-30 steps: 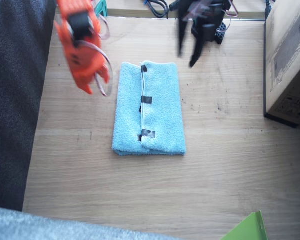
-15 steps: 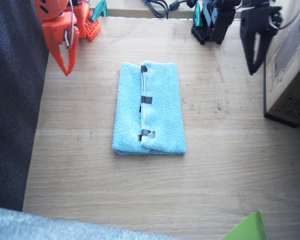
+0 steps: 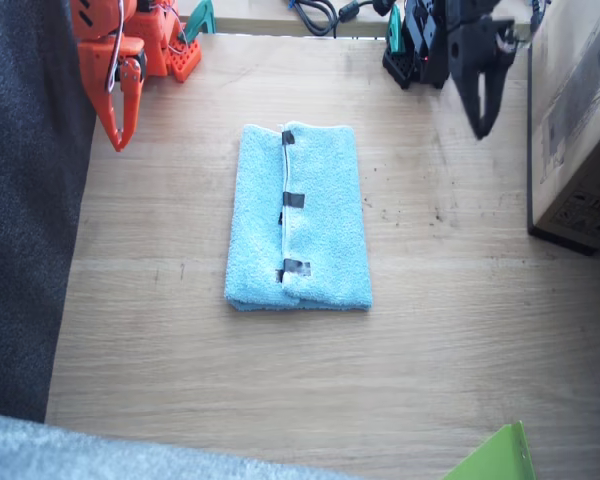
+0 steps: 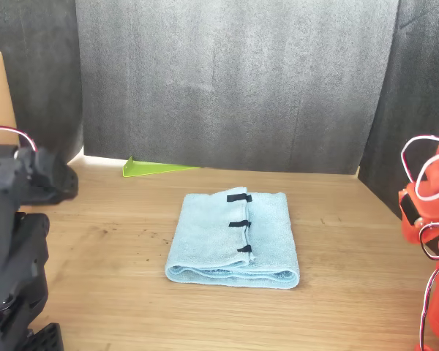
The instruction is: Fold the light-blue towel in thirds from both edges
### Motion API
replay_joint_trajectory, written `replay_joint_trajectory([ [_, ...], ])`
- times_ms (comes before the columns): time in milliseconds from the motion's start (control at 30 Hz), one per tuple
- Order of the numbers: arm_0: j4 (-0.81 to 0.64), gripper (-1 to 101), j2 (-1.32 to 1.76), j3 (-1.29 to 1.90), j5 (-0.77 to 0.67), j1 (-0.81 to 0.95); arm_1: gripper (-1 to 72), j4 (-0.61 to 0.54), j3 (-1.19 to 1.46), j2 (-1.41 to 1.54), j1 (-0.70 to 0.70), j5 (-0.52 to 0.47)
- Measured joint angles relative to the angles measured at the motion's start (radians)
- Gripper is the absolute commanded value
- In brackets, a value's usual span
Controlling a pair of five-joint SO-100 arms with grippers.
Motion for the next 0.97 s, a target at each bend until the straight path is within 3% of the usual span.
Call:
replay_joint_trajectory([
  [133, 0.0, 0, 0.003, 0.0, 0.0, -0.005, 4.2, 0.021, 0.057, 0.137, 0.0, 0.035],
  [333, 0.0, 0, 0.003, 0.0, 0.0, -0.006, 4.3, 0.173, 0.127, 0.541, -0.04, 0.069],
  [500, 0.0, 0, 0.003, 0.0, -0.005, -0.006, 5.8, 0.175, 0.129, 0.551, -0.046, 0.084],
  [600, 0.0, 0, 0.003, 0.0, -0.005, -0.006, 0.0, 0.179, 0.129, 0.554, -0.072, 0.1],
  [667, 0.0, 0, 0.003, 0.0, -0.005, -0.006, 0.0, 0.189, 0.129, 0.554, -0.064, 0.1],
  [967, 0.0, 0, 0.003, 0.0, -0.006, 0.006, 0.0, 0.21, 0.129, 0.554, -0.025, 0.054],
])
